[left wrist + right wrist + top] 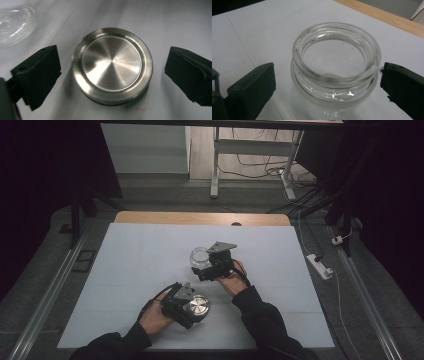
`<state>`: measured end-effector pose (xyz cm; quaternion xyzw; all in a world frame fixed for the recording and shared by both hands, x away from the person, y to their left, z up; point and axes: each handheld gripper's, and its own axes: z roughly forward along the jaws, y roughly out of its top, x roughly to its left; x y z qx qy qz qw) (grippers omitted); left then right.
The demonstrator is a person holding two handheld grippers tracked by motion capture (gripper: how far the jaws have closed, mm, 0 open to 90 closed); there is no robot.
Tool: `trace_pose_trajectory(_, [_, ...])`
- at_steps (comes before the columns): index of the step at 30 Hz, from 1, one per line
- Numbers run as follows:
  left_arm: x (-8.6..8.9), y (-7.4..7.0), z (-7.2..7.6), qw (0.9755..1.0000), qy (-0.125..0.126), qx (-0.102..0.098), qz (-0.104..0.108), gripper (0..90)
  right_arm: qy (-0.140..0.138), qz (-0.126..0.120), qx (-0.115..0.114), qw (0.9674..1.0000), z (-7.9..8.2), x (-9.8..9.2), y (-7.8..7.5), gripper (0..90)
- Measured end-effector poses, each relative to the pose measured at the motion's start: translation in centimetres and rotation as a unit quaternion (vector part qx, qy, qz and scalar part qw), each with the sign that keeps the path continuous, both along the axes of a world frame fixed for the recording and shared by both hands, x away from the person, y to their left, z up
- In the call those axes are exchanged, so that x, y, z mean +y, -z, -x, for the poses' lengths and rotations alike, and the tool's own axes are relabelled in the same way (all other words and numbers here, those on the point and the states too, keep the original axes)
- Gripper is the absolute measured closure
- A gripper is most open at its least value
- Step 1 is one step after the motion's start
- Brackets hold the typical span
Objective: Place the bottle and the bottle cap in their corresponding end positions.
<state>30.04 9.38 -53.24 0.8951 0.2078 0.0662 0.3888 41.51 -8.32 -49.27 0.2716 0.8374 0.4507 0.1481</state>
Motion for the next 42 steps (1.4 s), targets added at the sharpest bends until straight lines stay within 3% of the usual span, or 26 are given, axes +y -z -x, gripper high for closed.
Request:
trace_pose_trajectory(7, [1.5, -1.0, 0.3, 0.9995, -0.021, 0.003, 0.022, 0.0, 0.0, -0.017, 0.006, 0.9998, 0.6, -1.0, -0.9, 0.0])
trace_pose_trajectory(18, [3.6, -2.2, 0.5, 0.9981, -0.028, 0.015, 0.052, 0.0, -0.011, -0.029, 0.011, 0.9995, 2.6, -2.4, -1.7, 0.0])
trace_pose_trajectory(31, [6.2, -2.4, 1.5, 0.9961, -0.064, 0.021, 0.058, 0.0, -0.026, -0.042, 0.019, 0.9986, 4.5, -3.8, -2.0, 0.0])
trace_pose_trajectory(42, [7.4, -2.4, 2.6, 0.9954, -0.09, 0.016, 0.03, 0.0, -0.028, -0.033, 0.025, 0.9988, 6.0, -4.4, -1.4, 0.0])
